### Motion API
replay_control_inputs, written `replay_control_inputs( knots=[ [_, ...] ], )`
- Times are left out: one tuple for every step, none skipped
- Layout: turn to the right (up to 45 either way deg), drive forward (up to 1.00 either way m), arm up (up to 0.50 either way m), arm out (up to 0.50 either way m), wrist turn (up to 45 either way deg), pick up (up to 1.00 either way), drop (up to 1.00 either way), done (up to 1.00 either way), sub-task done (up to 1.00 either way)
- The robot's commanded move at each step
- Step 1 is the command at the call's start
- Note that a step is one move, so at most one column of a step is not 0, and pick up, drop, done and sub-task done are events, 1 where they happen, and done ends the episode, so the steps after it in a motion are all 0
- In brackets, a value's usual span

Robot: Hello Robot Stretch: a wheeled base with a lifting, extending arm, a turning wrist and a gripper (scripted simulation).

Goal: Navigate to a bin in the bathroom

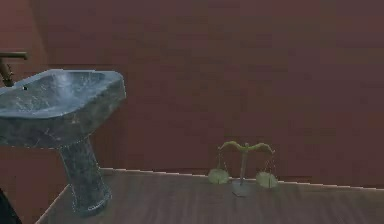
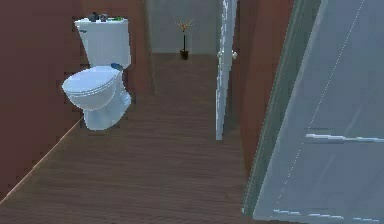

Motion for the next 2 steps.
replay_control_inputs(
  knots=[
    [0.0, 0.35, 0.00, 0.00, 0.0, 0.00, 0.00, 0.00, 0.00],
    [-45.0, 0.00, 0.00, 0.00, 0.0, 0.00, 0.00, 0.00, 0.00]
  ],
)
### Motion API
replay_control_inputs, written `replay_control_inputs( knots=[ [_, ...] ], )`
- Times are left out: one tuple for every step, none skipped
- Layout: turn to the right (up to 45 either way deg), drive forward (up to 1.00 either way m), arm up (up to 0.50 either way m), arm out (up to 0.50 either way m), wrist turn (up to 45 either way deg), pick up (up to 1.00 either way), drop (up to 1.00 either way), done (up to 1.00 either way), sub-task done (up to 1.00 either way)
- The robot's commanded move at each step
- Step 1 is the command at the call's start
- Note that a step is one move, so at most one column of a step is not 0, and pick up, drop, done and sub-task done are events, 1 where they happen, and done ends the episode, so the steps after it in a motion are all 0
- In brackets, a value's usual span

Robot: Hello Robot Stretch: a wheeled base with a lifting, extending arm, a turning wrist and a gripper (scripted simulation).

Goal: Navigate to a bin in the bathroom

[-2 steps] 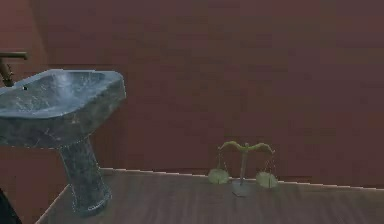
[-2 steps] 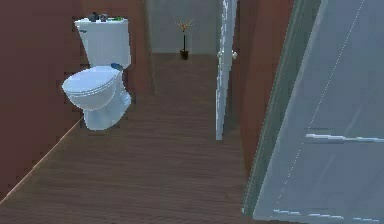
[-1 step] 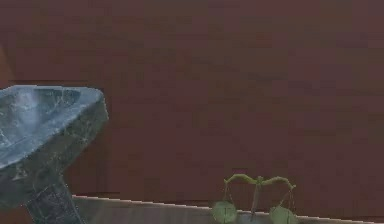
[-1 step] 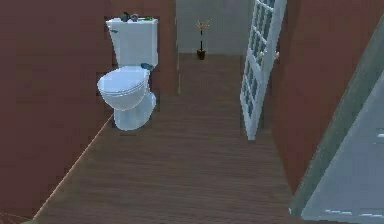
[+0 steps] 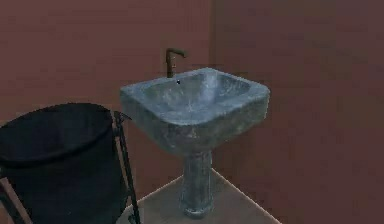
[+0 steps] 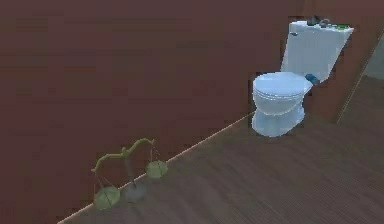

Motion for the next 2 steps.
replay_control_inputs(
  knots=[
    [-33.0, 0.00, 0.00, 0.00, 0.0, 0.00, 0.00, 0.00, 0.00],
    [0.0, 0.00, 0.00, 0.00, 0.0, 0.00, 0.00, 1.00, 0.00]
  ],
)
